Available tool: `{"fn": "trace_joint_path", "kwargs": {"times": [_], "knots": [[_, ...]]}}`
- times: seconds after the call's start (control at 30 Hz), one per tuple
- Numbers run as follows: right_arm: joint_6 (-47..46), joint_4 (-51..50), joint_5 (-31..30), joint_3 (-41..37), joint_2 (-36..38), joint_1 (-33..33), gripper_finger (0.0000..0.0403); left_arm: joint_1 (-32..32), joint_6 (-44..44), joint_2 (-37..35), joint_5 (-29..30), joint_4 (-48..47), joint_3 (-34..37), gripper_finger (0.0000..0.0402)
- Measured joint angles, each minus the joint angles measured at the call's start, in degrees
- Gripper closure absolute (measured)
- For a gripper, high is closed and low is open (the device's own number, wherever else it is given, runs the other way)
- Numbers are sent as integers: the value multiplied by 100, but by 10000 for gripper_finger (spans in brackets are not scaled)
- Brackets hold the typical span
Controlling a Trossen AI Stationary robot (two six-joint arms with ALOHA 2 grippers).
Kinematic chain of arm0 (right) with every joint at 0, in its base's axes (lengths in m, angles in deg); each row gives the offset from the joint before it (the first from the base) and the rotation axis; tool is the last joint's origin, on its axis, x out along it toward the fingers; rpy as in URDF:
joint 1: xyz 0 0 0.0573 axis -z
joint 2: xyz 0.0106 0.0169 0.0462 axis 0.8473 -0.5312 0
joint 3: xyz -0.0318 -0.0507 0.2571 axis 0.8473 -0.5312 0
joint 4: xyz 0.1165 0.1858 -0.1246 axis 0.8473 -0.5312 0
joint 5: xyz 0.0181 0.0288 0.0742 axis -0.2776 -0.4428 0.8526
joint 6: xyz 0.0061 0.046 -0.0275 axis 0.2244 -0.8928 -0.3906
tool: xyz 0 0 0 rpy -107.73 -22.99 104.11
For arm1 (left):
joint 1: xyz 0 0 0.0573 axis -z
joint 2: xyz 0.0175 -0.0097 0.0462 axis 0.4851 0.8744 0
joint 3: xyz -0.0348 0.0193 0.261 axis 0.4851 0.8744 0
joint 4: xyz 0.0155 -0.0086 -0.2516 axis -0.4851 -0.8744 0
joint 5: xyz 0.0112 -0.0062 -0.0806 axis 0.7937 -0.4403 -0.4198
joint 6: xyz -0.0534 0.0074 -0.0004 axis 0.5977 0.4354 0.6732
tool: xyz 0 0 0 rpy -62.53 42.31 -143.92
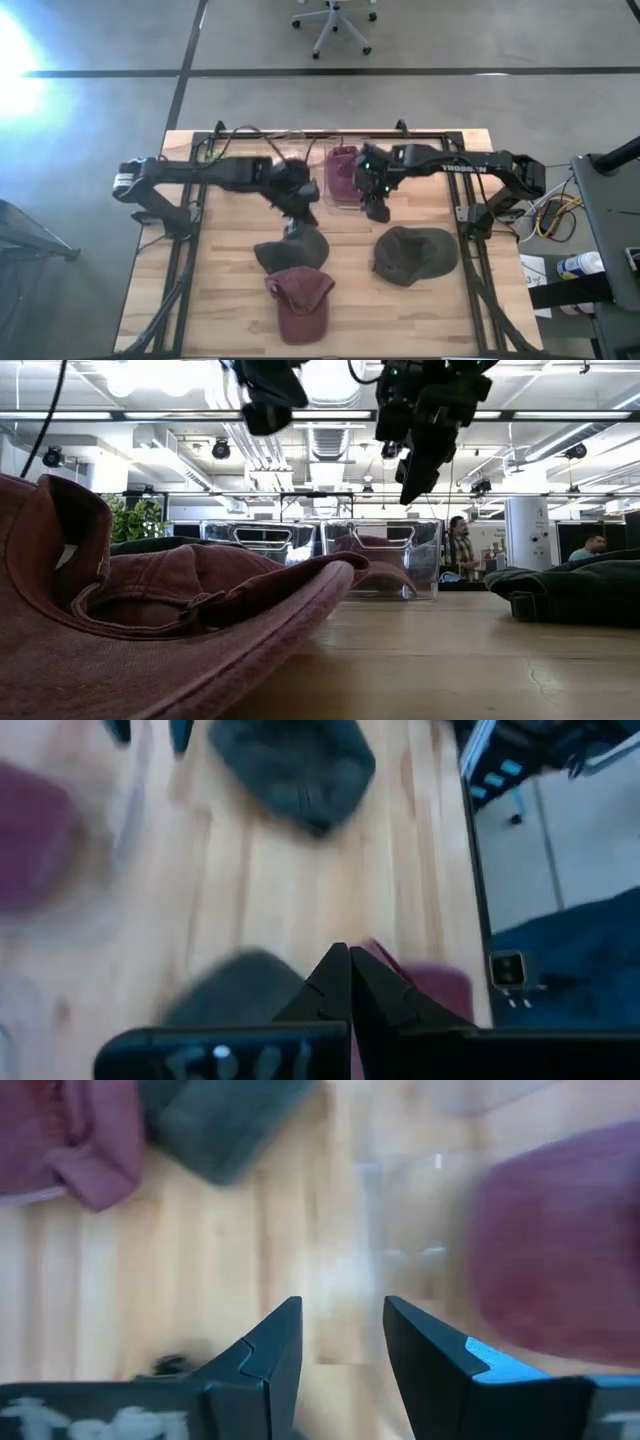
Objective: Pick & Place hat
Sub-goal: Put the red cap into the right transparent bin
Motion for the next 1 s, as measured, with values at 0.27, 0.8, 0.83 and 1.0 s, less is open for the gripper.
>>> {"fn": "trace_joint_path", "kwargs": {"times": [0.27, 0.8, 0.83, 1.0], "knots": [[-898, 368, -6, -21, -24, -938, 264, 1518, 1079, -30, 1296, -1199, 64, 401], [-3691, 2082, -546, -21, -418, -2434, 264, 4202, 3611, -112, 1779, 370, 1954, 401], [-3856, 2142, -553, -21, -495, -2519, 264, 4311, 3703, -111, 1878, 604, 2094, 401], [-4638, 2419, -564, -22, -841, -2868, 264, 4604, 3859, -111, 2624, 1500, 2718, 401]]}}
